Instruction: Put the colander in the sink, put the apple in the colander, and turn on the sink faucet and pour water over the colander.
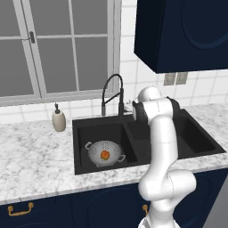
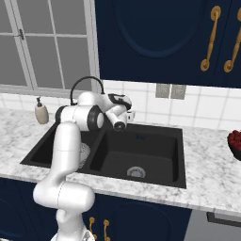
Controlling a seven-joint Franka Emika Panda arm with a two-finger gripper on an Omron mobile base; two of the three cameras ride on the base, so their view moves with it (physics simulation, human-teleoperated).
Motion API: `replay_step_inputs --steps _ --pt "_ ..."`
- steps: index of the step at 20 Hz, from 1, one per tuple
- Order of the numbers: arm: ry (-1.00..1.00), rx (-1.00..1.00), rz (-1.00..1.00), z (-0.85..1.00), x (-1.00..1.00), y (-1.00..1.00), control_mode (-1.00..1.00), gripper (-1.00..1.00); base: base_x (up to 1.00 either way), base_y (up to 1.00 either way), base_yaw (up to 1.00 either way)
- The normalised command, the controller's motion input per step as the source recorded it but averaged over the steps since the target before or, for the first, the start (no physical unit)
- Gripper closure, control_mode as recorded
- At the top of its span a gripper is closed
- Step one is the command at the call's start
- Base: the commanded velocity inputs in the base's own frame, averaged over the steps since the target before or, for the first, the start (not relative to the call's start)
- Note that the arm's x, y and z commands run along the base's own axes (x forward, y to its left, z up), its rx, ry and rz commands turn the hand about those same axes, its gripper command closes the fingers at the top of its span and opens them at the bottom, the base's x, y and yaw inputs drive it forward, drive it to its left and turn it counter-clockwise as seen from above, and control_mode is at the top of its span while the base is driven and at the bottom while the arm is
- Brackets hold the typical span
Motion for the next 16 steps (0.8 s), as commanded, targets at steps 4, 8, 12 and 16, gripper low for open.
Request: replay_step_inputs --steps 4,8,12,16 --pt "0.14 0.02 -0.04 -0.11 0.11 -0.58 -1.0 1.0 0.0 0.0 0.0" --pt "0.12 0.04 -0.02 -0.16 0.02 -0.69 -1.0 1.0 0.0 0.0 0.0" --pt "0.08 0.03 -0.03 -0.16 0.0 -0.67 -1.0 1.0 0.0 0.0 0.0" --pt "0.06 0.03 -0.04 -0.17 0.01 -0.71 -1.0 1.0 0.0 0.0 0.0"
